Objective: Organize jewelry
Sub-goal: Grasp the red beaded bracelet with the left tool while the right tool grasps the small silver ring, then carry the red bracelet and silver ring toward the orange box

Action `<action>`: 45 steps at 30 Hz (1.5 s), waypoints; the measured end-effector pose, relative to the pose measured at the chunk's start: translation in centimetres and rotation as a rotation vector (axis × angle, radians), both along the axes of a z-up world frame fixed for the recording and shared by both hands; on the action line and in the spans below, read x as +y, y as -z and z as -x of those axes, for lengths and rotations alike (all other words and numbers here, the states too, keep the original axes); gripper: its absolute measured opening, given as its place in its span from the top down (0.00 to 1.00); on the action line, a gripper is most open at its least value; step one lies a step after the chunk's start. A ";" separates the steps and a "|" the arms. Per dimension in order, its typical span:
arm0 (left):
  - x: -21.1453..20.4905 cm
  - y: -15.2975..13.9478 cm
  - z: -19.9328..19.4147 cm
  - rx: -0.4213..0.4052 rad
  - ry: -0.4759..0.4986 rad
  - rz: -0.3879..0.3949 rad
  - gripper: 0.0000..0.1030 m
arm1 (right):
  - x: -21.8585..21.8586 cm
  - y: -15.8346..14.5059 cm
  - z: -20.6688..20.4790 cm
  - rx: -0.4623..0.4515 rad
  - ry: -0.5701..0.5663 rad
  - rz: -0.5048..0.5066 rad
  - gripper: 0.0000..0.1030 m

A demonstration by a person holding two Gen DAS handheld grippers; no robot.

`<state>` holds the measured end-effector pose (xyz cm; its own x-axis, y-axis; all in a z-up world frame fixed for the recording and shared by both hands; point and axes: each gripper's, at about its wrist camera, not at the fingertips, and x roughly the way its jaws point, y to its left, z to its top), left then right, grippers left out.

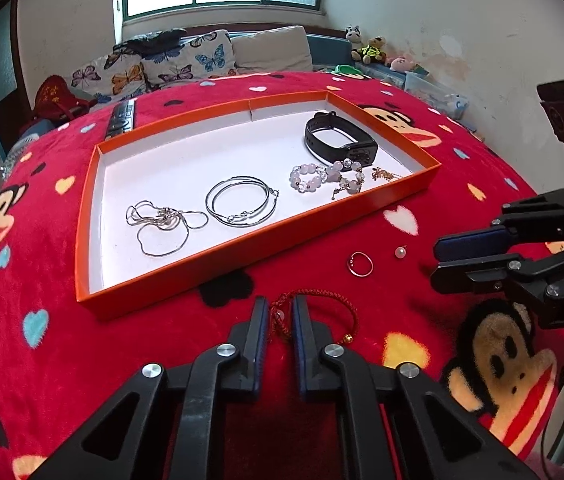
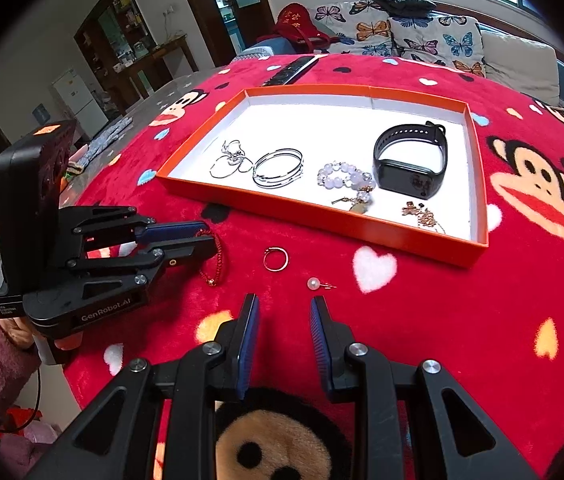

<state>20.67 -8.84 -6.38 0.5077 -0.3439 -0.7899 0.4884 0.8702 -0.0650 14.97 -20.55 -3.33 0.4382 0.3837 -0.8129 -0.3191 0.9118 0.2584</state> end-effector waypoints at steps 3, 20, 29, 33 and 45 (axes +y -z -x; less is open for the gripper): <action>0.3 -0.3 0.4 -0.014 -0.006 0.001 0.93 | 0.0 0.0 0.0 0.000 0.000 0.001 0.72; 4.6 -4.5 3.9 -0.072 -0.068 0.094 0.94 | 2.0 0.1 -1.9 -0.026 -0.040 0.008 0.72; 6.2 -4.8 4.9 -0.076 -0.091 0.100 0.94 | 3.2 1.7 -3.0 -0.016 -0.034 0.089 0.72; 6.4 -4.6 4.9 -0.070 -0.094 0.103 0.94 | 3.8 1.6 -2.6 -0.032 -0.033 0.129 0.72; 7.0 -5.5 5.0 -0.087 -0.113 0.107 0.94 | 3.8 0.5 -1.8 -0.060 -0.012 0.127 0.80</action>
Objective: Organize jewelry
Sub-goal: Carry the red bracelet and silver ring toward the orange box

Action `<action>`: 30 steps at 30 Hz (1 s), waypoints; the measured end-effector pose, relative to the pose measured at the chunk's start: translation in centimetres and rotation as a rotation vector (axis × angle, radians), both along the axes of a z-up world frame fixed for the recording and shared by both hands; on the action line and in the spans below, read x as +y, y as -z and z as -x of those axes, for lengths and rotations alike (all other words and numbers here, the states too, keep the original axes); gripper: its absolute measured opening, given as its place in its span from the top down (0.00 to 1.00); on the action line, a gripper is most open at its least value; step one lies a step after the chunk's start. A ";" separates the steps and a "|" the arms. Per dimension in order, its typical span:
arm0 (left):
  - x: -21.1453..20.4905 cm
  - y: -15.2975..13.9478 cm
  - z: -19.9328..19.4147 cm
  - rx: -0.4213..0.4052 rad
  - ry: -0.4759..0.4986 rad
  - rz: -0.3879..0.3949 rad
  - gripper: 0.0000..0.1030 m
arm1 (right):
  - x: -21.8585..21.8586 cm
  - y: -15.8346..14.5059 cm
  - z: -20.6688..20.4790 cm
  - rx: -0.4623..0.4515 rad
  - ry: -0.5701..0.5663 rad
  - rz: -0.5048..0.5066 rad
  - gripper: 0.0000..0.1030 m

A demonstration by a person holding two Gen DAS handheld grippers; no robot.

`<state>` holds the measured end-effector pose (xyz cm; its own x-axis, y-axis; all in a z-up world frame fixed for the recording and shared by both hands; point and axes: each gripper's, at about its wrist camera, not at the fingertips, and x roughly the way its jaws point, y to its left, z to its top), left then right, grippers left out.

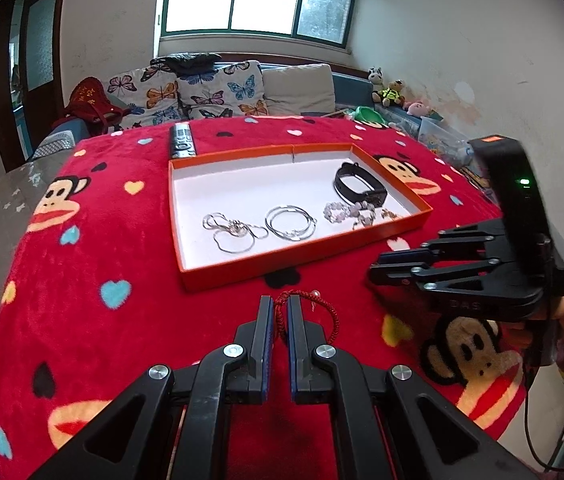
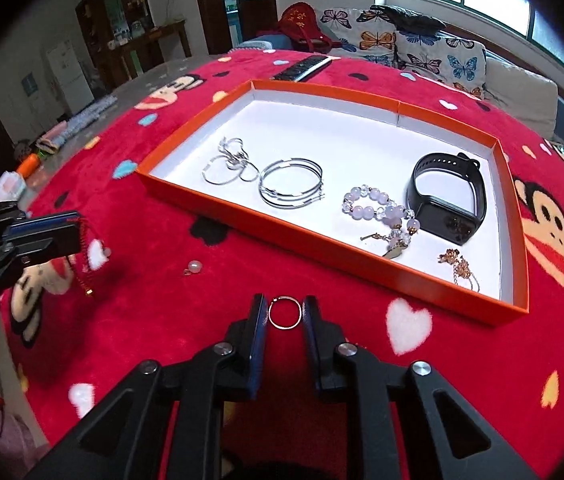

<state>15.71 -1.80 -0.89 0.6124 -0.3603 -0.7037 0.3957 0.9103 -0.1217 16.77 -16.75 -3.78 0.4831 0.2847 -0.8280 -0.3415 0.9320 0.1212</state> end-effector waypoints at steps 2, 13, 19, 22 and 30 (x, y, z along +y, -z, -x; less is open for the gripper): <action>0.2 -0.6 -0.4 -0.008 -0.005 0.005 0.94 | -0.3 -1.0 0.2 -0.012 -0.002 -0.023 0.80; 0.6 -3.2 -6.4 -0.052 -0.038 -0.016 0.94 | -2.2 -4.7 -2.6 -0.083 0.044 -0.120 0.80; 0.3 -1.8 -10.3 -0.009 -0.043 -0.031 0.94 | -2.8 -4.2 -4.2 -0.080 0.064 -0.122 0.80; 0.1 -0.8 -11.6 0.012 -0.046 -0.038 0.94 | -3.4 -4.0 -4.4 -0.076 0.073 -0.127 0.80; -0.8 0.5 -15.4 0.042 -0.045 -0.029 0.94 | -4.4 -3.0 -5.1 -0.053 0.086 -0.126 0.80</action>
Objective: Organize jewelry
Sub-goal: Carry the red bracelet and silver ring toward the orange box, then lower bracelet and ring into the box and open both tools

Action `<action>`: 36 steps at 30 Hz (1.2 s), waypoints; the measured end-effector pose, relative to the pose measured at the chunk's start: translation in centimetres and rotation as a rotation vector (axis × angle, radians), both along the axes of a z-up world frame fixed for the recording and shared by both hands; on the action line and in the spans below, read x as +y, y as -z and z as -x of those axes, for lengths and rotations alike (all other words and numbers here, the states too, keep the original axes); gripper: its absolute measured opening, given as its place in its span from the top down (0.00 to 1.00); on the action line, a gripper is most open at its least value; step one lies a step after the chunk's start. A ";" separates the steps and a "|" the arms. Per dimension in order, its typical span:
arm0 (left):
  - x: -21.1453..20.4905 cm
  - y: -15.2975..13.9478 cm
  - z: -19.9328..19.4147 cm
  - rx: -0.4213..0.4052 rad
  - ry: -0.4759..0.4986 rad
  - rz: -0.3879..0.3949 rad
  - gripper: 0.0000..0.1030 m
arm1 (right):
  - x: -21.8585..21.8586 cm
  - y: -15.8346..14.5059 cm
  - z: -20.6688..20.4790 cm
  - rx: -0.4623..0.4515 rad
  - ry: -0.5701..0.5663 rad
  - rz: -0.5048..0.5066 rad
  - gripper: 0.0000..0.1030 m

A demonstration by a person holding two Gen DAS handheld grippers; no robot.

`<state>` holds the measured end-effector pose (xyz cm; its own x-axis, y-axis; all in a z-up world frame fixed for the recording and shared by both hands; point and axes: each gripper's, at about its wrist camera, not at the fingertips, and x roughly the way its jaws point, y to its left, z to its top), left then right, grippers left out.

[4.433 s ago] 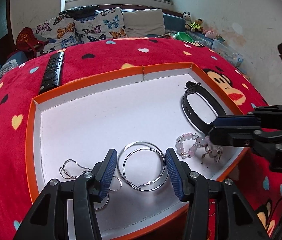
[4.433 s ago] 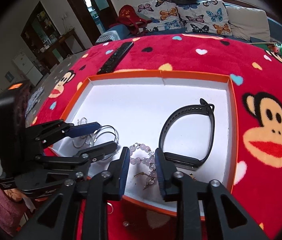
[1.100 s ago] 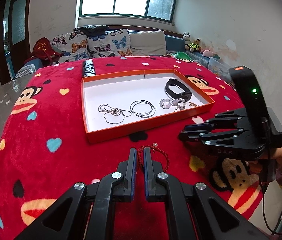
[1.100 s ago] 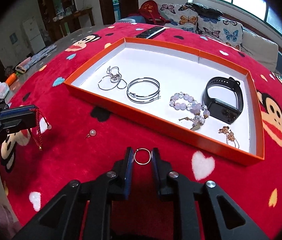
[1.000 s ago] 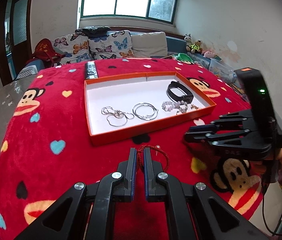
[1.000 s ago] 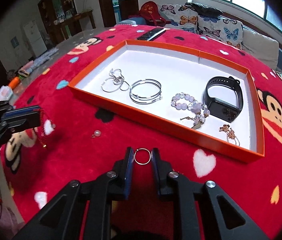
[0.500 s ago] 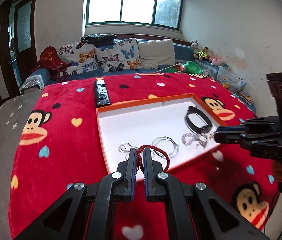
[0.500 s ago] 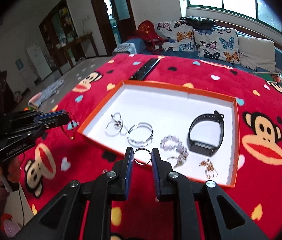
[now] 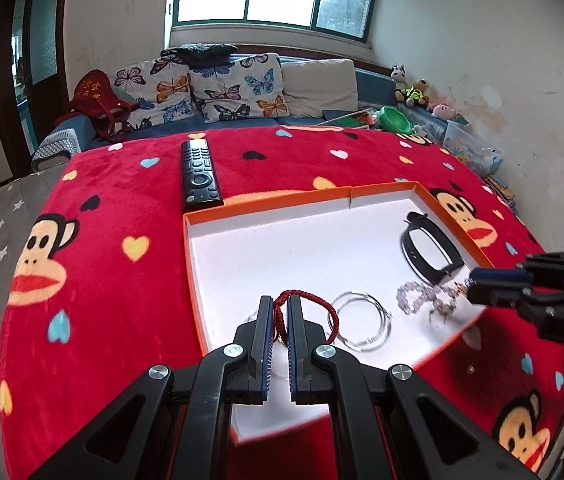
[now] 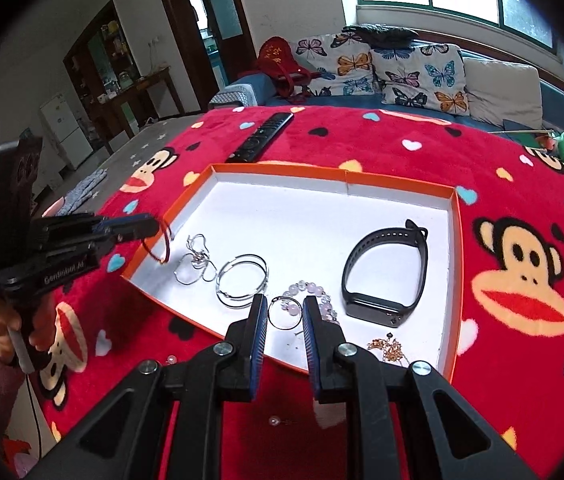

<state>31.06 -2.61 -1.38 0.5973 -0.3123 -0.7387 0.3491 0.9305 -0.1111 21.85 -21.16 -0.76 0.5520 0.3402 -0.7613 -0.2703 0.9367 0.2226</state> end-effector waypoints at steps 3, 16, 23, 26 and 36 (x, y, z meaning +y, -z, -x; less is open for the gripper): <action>-0.5 0.3 -1.5 0.000 0.008 -0.005 0.94 | 0.1 0.3 -0.3 0.005 -0.005 -0.001 0.80; -1.6 4.1 -8.7 0.101 0.011 -0.016 0.94 | -0.4 1.6 -1.8 0.028 -0.006 0.014 0.80; -1.6 5.1 -9.7 0.126 0.007 0.010 0.93 | 0.3 1.8 -2.6 0.025 -0.021 0.007 0.80; -1.5 5.2 -9.8 0.138 0.002 0.022 0.92 | 0.7 2.1 -2.7 0.033 -0.029 0.008 0.80; -1.3 4.4 -9.3 0.099 -0.023 0.028 0.47 | 1.7 2.7 -2.0 0.077 -0.071 -0.012 0.80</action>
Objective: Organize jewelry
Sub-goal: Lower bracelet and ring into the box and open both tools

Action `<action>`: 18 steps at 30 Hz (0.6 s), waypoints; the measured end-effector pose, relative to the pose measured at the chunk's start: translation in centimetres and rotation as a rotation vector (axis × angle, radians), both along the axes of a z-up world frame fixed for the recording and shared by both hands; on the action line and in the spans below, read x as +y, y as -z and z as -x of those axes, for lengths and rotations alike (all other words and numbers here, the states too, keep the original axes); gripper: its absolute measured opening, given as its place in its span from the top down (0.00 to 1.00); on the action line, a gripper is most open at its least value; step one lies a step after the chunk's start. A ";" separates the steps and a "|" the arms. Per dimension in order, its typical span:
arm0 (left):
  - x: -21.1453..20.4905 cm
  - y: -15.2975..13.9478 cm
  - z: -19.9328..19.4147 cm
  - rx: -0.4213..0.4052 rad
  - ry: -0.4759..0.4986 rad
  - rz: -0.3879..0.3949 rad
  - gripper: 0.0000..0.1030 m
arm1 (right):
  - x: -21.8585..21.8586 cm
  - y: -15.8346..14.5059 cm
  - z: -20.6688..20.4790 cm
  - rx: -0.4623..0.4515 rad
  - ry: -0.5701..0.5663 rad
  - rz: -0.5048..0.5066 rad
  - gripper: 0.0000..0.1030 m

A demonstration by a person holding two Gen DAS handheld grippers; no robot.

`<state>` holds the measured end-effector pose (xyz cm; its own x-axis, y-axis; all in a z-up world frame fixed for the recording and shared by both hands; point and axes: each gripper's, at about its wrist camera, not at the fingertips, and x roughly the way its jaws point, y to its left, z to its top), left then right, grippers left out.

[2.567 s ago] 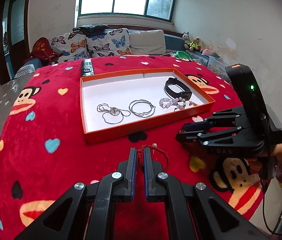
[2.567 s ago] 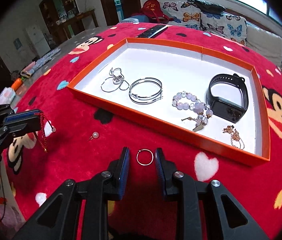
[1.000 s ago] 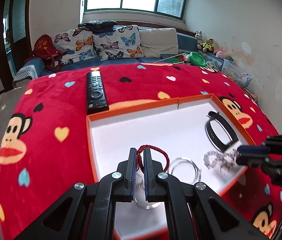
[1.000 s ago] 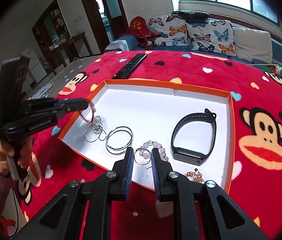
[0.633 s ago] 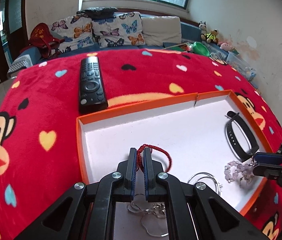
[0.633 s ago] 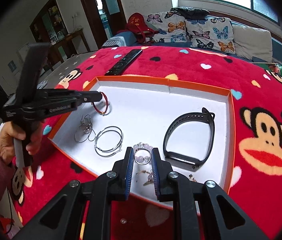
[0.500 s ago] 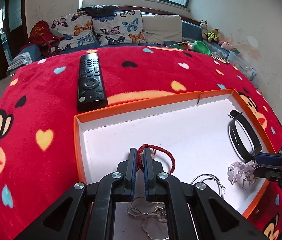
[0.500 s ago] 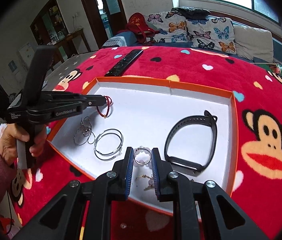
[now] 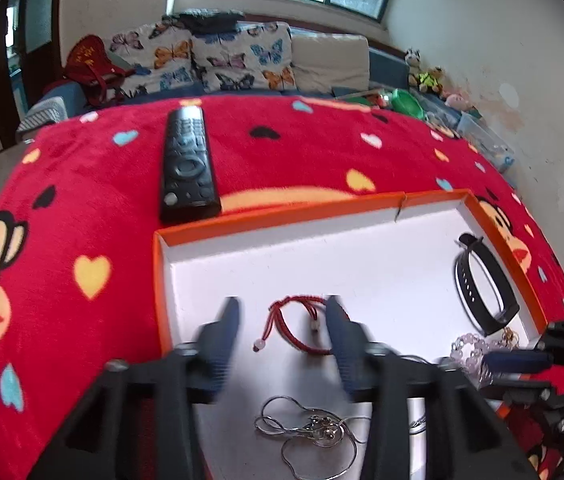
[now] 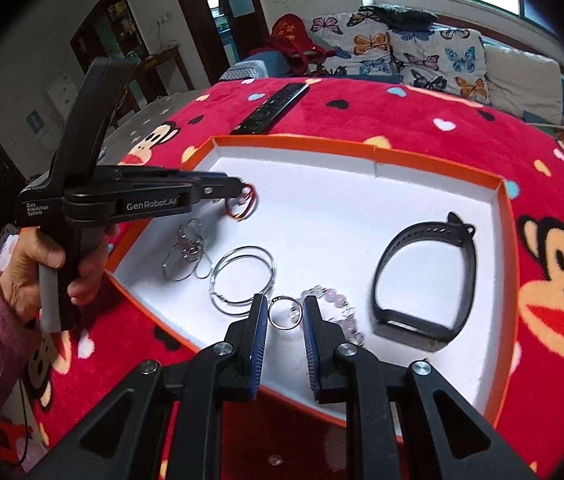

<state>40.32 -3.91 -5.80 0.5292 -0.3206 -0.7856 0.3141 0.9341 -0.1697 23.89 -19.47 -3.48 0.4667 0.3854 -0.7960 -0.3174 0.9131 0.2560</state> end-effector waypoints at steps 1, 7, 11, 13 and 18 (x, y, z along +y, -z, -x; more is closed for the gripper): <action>0.1 -0.2 0.1 -0.006 0.001 0.006 0.46 | 0.1 0.1 0.0 0.005 0.000 -0.001 0.80; 0.0 -0.6 0.9 -0.005 0.009 0.008 0.46 | 0.0 0.1 0.4 0.008 0.007 -0.013 0.79; -0.1 -1.5 2.5 -0.029 0.020 -0.002 0.46 | -0.2 -0.3 0.6 -0.005 0.025 -0.016 0.80; 0.0 -2.3 3.6 -0.042 0.022 -0.001 0.46 | -0.3 -0.8 1.0 -0.013 0.026 -0.018 0.79; 0.2 -4.6 7.6 -0.085 0.039 0.006 0.46 | -0.5 -2.1 2.2 -0.042 0.036 -0.013 0.79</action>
